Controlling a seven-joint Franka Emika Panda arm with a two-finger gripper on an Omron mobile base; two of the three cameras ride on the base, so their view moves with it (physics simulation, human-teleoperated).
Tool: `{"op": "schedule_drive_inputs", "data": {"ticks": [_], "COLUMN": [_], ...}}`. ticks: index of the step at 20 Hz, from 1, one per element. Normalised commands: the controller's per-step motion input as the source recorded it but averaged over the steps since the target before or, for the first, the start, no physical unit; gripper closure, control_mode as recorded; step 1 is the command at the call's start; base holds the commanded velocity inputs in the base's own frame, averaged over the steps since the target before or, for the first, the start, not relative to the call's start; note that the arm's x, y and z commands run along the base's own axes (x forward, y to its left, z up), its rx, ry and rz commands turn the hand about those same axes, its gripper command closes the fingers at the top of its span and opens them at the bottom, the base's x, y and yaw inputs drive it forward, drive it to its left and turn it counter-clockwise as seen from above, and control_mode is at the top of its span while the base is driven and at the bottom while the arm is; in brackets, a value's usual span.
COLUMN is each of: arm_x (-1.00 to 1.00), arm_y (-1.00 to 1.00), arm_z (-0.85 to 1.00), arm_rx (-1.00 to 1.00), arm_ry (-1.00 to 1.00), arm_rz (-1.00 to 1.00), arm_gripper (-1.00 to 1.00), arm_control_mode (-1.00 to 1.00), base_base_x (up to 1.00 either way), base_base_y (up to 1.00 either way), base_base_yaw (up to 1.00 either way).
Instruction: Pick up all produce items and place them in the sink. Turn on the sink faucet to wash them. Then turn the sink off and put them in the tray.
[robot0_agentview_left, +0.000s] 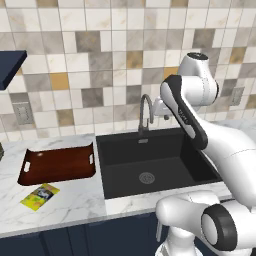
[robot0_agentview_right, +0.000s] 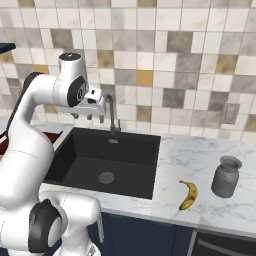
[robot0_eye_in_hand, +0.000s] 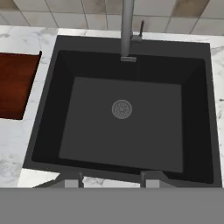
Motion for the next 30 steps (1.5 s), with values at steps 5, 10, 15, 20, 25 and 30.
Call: {"op": "schedule_drive_inputs", "data": {"ticks": [5, 10, 15, 20, 25, 30], "arm_x": [0.0, 0.0, 0.0, 0.0, 0.3, 0.0], "arm_y": [0.0, 0.0, 0.0, 0.0, -0.29, -0.17], "arm_z": [0.0, 0.0, 0.0, 0.0, 0.0, 0.0], "arm_rx": [0.0, 0.0, 0.0, 0.0, 0.09, 0.03], "arm_ry": [0.0, 0.0, 0.0, 0.0, 0.08, 0.0], "arm_rz": [0.0, 0.0, 0.0, 0.0, 0.06, 0.0], "arm_gripper": [-1.0, -1.0, -1.0, -1.0, -1.0, -1.0], "arm_control_mode": [-1.0, -1.0, -1.0, -1.0, -1.0, -1.0], "base_base_x": [0.0, 0.0, 0.0, 0.0, 0.0, 0.0], "base_base_y": [0.0, 0.0, 0.0, 0.0, 0.0, 0.0], "base_base_yaw": [0.0, 0.0, 0.0, 0.0, 0.0, 0.0]}}
